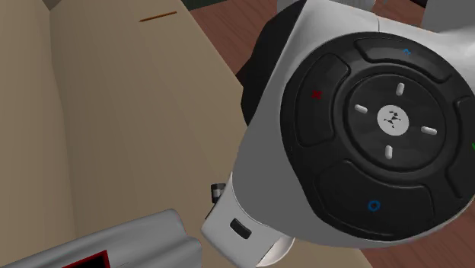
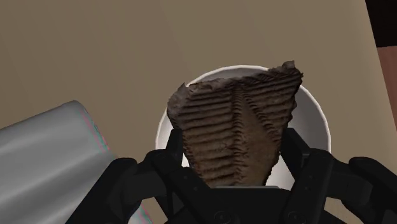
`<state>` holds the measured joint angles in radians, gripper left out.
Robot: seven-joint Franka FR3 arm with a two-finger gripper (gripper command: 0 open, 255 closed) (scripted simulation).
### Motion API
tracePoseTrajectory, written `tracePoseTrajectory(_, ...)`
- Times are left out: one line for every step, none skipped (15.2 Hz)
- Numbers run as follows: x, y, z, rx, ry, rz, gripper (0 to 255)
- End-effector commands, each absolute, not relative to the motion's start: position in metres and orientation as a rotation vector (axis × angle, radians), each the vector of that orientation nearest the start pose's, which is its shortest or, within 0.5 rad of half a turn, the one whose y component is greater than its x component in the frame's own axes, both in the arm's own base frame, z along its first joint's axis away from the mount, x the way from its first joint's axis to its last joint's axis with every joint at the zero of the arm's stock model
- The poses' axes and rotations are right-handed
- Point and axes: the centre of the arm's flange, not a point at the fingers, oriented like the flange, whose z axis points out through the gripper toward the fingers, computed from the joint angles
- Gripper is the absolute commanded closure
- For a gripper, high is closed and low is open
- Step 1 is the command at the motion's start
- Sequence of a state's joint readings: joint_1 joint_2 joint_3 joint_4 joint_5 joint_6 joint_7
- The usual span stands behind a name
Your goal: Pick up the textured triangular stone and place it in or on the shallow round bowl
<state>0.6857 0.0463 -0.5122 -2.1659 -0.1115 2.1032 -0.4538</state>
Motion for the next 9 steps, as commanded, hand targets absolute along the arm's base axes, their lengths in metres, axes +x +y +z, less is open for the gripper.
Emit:
tracePoseTrajectory(0.528,0.093,0.36,-3.045,-1.091,0.195,255)
tracePoseTrajectory(0.528,0.093,0.355,-3.045,-1.091,0.195,255)
tracePoseTrajectory(0.528,0.093,0.35,-3.045,-1.091,0.195,255)
tracePoseTrajectory(0.528,0.093,0.344,-3.045,-1.091,0.195,255)
tracePoseTrajectory(0.528,0.093,0.339,-3.045,-1.091,0.195,255)
tracePoseTrajectory(0.528,0.093,0.334,-3.045,-1.091,0.195,255)
tracePoseTrajectory(0.528,0.093,0.329,-3.045,-1.091,0.195,255)
tracePoseTrajectory(0.528,0.093,0.323,-3.045,-1.091,0.195,255)
tracePoseTrajectory(0.528,0.093,0.318,-3.045,-1.091,0.195,255)
